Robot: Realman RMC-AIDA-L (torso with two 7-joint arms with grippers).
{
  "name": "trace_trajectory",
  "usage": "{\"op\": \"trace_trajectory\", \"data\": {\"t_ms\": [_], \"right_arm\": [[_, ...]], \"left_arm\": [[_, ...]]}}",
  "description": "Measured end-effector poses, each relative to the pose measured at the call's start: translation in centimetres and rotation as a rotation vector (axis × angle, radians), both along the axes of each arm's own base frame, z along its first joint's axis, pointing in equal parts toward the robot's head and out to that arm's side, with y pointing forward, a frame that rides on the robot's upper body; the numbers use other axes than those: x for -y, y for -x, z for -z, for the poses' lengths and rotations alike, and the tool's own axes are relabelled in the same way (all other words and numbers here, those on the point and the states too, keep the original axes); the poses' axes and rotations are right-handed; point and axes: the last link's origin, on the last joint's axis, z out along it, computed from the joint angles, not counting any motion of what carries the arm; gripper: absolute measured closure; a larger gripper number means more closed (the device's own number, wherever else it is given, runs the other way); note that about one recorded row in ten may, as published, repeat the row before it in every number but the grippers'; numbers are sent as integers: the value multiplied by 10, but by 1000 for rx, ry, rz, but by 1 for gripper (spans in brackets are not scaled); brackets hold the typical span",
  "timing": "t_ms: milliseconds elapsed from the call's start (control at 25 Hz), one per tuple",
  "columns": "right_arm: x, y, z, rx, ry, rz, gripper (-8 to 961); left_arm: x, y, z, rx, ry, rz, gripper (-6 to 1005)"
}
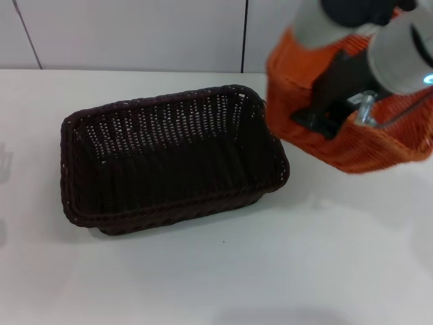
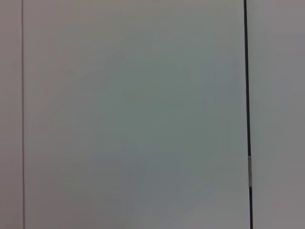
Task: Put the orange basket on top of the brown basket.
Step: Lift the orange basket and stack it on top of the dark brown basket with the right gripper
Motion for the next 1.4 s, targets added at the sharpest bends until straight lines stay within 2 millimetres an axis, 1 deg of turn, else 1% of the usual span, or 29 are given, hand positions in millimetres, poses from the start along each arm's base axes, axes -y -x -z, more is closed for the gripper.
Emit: {"op": "trace_trajectory", "data": {"t_ms": [120, 160, 200, 360, 480, 560, 600, 760, 880, 1120, 1160, 1200, 1360, 1400], "right_arm": [[5, 9, 9, 122, 56, -205, 828], [9, 13, 13, 199, 59, -332, 827], [9, 13, 13, 199, 59, -332, 827], [12, 21, 16, 301, 62, -547, 827], [17, 22, 19, 366, 104, -673, 828], [18, 20, 23, 433, 150, -748, 828], [18, 20, 23, 433, 150, -748, 828], [20, 10, 33, 536, 222, -844, 829], [20, 7, 36, 567, 223, -872, 828], [26, 3, 55, 622, 265, -935, 827], [29, 1, 62, 646, 289, -949, 827], [29, 1, 62, 646, 289, -949, 827], [34, -1, 77, 680, 335, -984, 828], [34, -1, 77, 680, 335, -984, 828]], "left_arm": [[1, 1, 0, 8, 0, 0, 221], [1, 1, 0, 8, 0, 0, 221], [1, 1, 1, 9, 0, -1, 221], [3, 2, 3, 9, 7, -7, 221], [4, 5, 7, 12, 22, -22, 221], [4, 5, 7, 14, 25, -24, 221], [4, 5, 7, 14, 25, -24, 221], [4, 8, 10, 29, 37, -45, 221], [4, 8, 10, 34, 34, -48, 221], [6, 14, 9, 48, 28, -73, 221], [6, 14, 9, 47, 29, -73, 221], [6, 14, 9, 47, 29, -74, 221], [6, 14, 9, 48, 28, -75, 221], [6, 14, 9, 48, 28, -75, 221]]}}
